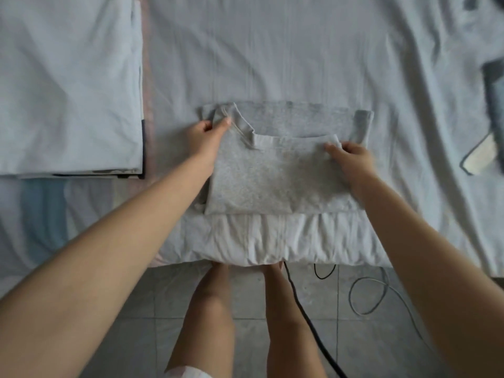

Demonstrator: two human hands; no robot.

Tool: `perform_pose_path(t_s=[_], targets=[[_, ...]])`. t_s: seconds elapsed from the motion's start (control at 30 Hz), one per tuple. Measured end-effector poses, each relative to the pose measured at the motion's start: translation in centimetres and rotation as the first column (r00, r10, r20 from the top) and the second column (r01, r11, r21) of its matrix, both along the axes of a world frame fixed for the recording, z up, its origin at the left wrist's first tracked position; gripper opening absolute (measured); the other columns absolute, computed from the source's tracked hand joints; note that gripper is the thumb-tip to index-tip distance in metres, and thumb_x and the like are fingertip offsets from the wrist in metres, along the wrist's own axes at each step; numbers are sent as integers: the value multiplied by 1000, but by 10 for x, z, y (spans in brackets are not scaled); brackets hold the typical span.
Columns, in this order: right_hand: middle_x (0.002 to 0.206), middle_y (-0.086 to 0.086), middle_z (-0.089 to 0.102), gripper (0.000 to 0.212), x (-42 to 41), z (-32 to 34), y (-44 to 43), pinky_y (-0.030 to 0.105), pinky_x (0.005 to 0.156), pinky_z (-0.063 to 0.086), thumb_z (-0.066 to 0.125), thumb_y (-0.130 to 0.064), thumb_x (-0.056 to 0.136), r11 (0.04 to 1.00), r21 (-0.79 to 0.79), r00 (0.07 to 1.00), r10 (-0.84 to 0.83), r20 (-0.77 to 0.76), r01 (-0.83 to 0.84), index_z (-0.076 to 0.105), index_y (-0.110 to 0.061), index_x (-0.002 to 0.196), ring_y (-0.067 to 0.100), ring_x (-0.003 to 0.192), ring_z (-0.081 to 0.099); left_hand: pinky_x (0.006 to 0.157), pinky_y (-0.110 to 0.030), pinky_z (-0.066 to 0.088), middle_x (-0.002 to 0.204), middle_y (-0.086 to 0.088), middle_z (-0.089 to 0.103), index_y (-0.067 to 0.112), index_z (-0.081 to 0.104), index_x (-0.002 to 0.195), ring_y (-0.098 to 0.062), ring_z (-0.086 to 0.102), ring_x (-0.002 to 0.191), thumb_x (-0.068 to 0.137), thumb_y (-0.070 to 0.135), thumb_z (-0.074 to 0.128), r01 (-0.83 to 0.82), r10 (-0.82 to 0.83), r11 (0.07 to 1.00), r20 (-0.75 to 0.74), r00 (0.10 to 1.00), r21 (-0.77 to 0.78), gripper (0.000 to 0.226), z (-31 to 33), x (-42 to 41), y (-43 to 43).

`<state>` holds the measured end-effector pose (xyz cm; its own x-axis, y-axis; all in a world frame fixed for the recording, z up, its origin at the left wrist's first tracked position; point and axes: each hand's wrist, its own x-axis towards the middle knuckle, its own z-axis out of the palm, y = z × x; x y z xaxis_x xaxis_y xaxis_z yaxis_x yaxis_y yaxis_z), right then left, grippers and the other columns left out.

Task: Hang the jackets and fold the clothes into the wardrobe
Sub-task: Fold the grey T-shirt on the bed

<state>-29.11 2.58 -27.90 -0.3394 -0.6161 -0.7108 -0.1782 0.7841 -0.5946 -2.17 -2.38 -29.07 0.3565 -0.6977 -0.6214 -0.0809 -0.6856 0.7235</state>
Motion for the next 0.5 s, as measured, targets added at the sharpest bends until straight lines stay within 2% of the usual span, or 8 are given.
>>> perform_pose_path(t_s=[0.07, 0.13, 0.23, 0.33, 0.4, 0.43, 0.5], targets=[[83, 0, 66, 16, 0, -2, -2, 29, 70, 52, 69, -33, 85, 999, -23, 999, 23, -29, -23, 68, -20, 93, 14, 76, 63, 58, -20, 44, 70, 3, 62, 13, 66, 81, -6, 56, 62, 81, 28, 74, 39, -37, 999, 49, 998, -33, 17, 0, -7, -7], [91, 2, 68, 19, -2, -2, -3, 33, 75, 53, 69, -32, 85, 995, -61, 994, 78, -77, -82, 68, -19, 98, 18, 84, 64, 62, -22, 43, 70, 5, 61, 10, 65, 85, -5, 53, 63, 82, 24, 73, 31, -24, 996, 87, 996, -84, 16, -1, -8, -13], [84, 0, 67, 16, -5, 1, -3, 38, 77, 54, 70, -31, 84, 988, -118, 991, 92, -98, -103, 67, -19, 94, 16, 80, 63, 61, -22, 41, 67, 6, 56, 14, 60, 74, -2, 47, 60, 83, 16, 71, 7, 9, 991, 125, 992, -130, 14, -9, 1, -15], [83, -2, 64, 20, -4, 0, -2, 27, 69, 51, 70, -30, 85, 987, -123, 988, 89, -126, -104, 68, -14, 97, 11, 75, 59, 60, -20, 40, 65, 9, 56, 24, 55, 66, 2, 47, 56, 84, 14, 69, 74, -48, 986, 171, 984, -150, 25, -13, 7, -13], [89, -1, 63, 27, 0, 2, -1, 17, 63, 45, 67, -31, 87, 988, -77, 960, 113, -257, -137, 66, -12, 106, 11, 79, 58, 61, -16, 40, 68, 6, 59, 21, 59, 70, 6, 50, 54, 86, 14, 68, 90, -57, 982, 195, 979, -168, 19, -13, 10, -11], [93, -1, 64, 29, 3, 4, 0, 18, 71, 44, 64, -34, 88, 989, -40, 929, 120, -351, -143, 64, -13, 108, 14, 86, 59, 63, -14, 41, 73, 1, 62, 14, 63, 77, 6, 52, 57, 87, 15, 67, 83, -44, 980, 210, 977, -179, 10, -13, 11, -9], [99, -2, 65, 30, 9, 9, 9, 30, 94, 37, 55, -40, 90, 989, 17, 853, 135, -504, -146, 60, -17, 108, 20, 98, 59, 69, -13, 40, 86, -9, 63, -2, 64, 99, -2, 53, 69, 89, 21, 64, 80, -28, 978, 262, 965, -191, 25, -12, 12, 4]])
